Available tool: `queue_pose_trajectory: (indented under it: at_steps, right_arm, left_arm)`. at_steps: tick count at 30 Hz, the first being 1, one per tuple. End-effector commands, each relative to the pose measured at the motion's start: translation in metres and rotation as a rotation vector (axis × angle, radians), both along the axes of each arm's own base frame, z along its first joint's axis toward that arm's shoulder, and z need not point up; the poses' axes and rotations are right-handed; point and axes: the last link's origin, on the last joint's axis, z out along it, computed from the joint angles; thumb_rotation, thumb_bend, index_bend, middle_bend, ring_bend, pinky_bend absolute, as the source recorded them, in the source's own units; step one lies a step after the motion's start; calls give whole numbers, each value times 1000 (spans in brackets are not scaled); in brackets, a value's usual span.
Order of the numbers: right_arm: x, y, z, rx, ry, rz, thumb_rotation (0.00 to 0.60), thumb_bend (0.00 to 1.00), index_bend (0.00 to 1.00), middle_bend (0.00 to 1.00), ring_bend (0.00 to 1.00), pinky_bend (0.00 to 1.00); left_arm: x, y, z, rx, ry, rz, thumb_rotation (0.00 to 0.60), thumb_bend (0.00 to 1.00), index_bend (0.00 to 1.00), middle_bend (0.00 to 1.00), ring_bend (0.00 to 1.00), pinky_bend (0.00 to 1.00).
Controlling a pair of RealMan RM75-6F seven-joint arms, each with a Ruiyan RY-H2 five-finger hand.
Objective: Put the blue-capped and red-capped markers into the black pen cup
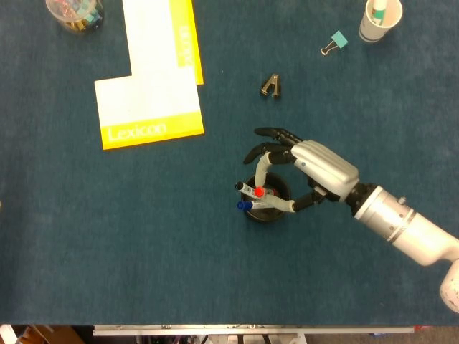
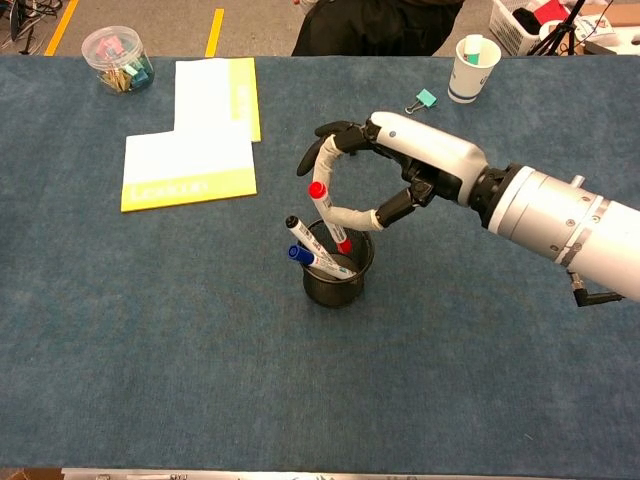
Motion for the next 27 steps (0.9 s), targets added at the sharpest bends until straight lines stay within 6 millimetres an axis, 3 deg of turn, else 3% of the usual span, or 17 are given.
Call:
queue_pose_trajectory:
  at_steps: [1,5,14,21,27]
  right_arm:
    - [-1,1,-4,12,14,22,600,384,286,239,12,1]
    - [-1,1,-5,15,10,27,600,386,166,225,0,0]
    - [-10,-4,15,-123,30,31,600,388,162,227,0,0]
    - [-52,-11,42,-416,249,-32,600,391,247,266,22,0]
    - [-93,-2,64,-595,474,-96,600,392,284,302,59,0]
  left_arm:
    - [-1,0,0,0,0,3,600,150,182,176,174,144]
    - [-1,0,0,0,2,7,600,149,182,176,174,144]
    - [-2,1,-1,-6,1,6,600,149,182,177,174,144]
    - [-4,5,-4,-13,-3,10,600,150,182,176,174,144]
    - [-3,10,-8,-19,-8,-5,600,150,182,176,174,144]
